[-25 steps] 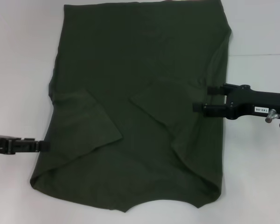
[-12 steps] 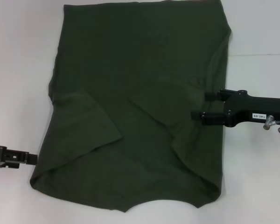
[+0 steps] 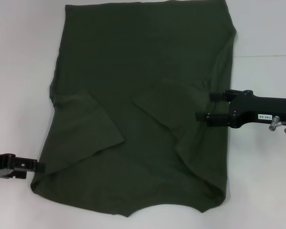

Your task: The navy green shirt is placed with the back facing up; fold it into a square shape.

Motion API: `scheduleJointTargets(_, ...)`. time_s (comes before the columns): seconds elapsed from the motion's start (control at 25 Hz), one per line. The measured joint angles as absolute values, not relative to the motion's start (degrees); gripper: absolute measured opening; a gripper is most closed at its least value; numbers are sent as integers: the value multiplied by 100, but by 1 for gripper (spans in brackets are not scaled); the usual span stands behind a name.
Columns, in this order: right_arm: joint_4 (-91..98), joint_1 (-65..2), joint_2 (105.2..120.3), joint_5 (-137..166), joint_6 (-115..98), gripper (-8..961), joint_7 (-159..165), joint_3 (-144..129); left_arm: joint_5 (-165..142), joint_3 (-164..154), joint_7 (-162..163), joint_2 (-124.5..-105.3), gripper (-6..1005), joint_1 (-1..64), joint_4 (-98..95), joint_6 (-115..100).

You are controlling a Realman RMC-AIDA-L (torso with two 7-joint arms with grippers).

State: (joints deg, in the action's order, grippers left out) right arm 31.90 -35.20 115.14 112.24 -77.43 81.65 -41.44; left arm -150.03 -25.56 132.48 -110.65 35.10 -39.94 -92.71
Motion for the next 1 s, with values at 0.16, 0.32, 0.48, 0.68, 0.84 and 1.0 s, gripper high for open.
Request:
scheduleJointTargets(0.16,3190,-3514,11513,11223,-7701,923,8165,-4151,-15096,-2558,13300,-11068,762,3505,-3983,-9192)
scheduleJointTargets(0.32,3190,-3512,11513,11224,-7698,923,8165,-4152,-15158,-2558,13307,-11086,762,3506,-3949,-9175)
scheduleJointTargets(0.48,3190,-3513,11518,11223,-7690,923,8165,-4151,-15161,-2590,13307,-11086,763,3519,-3839,-9121)
scheduleJointTargets(0.68,3190,-3529,11529,11223,-7663,922,8165,-4148,-15162,-2661,13317,-11099,763,3530,-3808,-9086)
scheduleJointTargets(0.84,3190,-3535,11539,11223,-7654,922,8165,-4148,-15162,-2704,13319,-11101,763,3553,-3757,-9046)
scheduleJointTargets(1.0,3190,-3535,11546,11223,-7642,922,8165,-4148,-15162,-2725,13321,-11096,763,3566,-3708,-9000)
